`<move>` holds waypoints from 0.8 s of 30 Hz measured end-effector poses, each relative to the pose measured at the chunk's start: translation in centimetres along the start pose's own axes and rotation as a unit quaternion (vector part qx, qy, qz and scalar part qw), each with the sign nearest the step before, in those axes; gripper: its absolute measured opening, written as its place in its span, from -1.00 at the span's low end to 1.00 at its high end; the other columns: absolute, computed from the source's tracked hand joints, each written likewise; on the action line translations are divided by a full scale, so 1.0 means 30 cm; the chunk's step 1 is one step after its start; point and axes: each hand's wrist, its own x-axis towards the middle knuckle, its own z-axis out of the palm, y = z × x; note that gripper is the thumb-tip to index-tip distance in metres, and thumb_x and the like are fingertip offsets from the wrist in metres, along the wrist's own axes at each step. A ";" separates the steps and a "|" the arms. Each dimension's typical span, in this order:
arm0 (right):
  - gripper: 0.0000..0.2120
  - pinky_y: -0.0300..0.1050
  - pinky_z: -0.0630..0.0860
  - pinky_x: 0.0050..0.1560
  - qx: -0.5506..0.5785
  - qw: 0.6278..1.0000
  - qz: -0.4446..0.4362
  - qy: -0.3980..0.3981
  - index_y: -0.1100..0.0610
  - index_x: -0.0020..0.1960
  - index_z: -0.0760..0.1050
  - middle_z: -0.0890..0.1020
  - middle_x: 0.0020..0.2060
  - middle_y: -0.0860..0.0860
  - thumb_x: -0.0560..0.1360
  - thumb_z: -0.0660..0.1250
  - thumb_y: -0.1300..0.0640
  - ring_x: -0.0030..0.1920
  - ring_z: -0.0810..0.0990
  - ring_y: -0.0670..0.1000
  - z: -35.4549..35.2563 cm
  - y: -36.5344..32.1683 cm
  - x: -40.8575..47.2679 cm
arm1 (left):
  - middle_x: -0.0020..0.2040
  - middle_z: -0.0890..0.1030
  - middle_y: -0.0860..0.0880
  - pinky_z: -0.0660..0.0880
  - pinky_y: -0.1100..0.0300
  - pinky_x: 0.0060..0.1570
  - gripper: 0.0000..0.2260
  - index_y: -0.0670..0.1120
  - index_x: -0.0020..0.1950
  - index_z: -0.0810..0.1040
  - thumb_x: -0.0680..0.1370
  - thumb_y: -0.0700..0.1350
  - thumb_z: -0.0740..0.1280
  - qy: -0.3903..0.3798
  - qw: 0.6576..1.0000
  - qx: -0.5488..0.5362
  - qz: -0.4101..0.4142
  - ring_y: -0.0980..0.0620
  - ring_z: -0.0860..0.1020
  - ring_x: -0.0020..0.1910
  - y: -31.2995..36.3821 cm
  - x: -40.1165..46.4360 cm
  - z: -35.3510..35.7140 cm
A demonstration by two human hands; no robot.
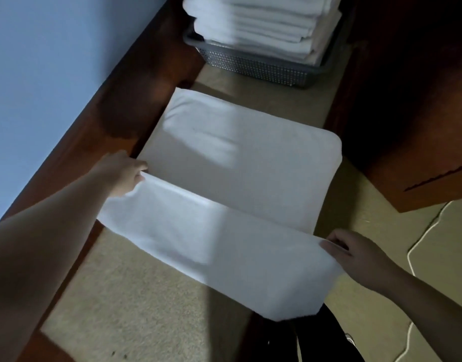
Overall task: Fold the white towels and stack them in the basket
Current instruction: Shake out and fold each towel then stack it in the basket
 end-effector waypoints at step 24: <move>-0.70 -0.06 0.57 0.01 -0.057 0.995 0.070 -0.053 -0.22 0.08 0.50 0.59 0.12 -0.19 0.47 0.34 -0.36 -0.01 0.58 -0.16 -0.030 0.093 0.094 | 0.48 0.37 -0.07 0.44 -0.12 0.37 -0.45 0.12 0.52 0.40 0.54 -0.15 0.35 0.052 0.994 -0.096 0.027 -0.21 0.38 0.39 0.100 0.145 0.018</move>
